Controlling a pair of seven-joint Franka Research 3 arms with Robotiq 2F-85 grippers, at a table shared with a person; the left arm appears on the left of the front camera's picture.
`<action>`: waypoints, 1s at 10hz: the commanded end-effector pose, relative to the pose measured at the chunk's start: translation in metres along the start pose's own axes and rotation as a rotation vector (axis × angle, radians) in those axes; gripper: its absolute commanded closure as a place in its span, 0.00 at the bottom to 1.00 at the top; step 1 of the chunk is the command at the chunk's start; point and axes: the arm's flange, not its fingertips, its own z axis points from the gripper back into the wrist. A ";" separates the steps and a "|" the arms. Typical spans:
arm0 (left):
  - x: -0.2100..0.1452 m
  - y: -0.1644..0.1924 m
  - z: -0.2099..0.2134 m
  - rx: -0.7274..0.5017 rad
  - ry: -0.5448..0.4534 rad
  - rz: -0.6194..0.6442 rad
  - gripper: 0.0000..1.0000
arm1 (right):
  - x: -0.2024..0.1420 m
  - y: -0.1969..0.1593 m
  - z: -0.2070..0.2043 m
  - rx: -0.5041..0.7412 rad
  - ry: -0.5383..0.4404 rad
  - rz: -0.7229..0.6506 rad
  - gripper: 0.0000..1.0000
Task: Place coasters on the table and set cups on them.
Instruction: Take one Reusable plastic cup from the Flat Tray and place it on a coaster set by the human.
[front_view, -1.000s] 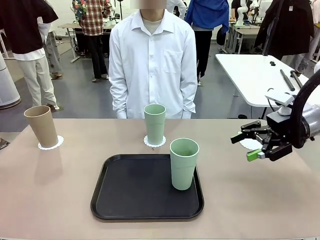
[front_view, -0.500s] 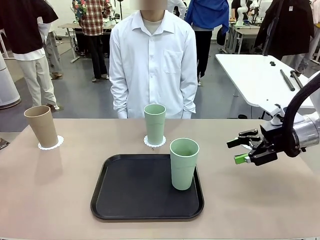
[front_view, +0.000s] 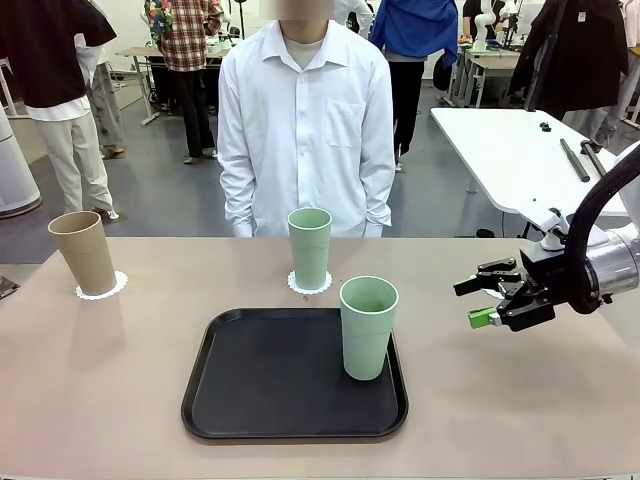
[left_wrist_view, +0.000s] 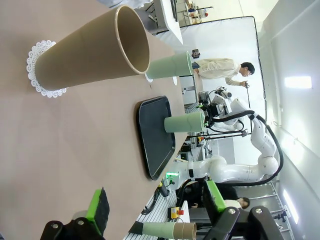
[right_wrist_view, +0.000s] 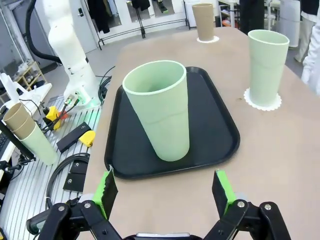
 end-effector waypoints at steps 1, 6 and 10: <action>0.000 -0.001 0.001 0.001 -0.008 0.003 0.00 | 0.000 0.001 0.000 0.015 -0.074 0.082 0.00; 0.000 -0.001 0.001 0.001 -0.008 0.003 0.00 | -0.040 -0.008 -0.032 -0.001 -0.223 0.116 0.00; 0.000 -0.001 0.001 0.001 -0.008 0.003 0.00 | -0.049 -0.012 -0.067 0.070 -0.243 0.106 0.00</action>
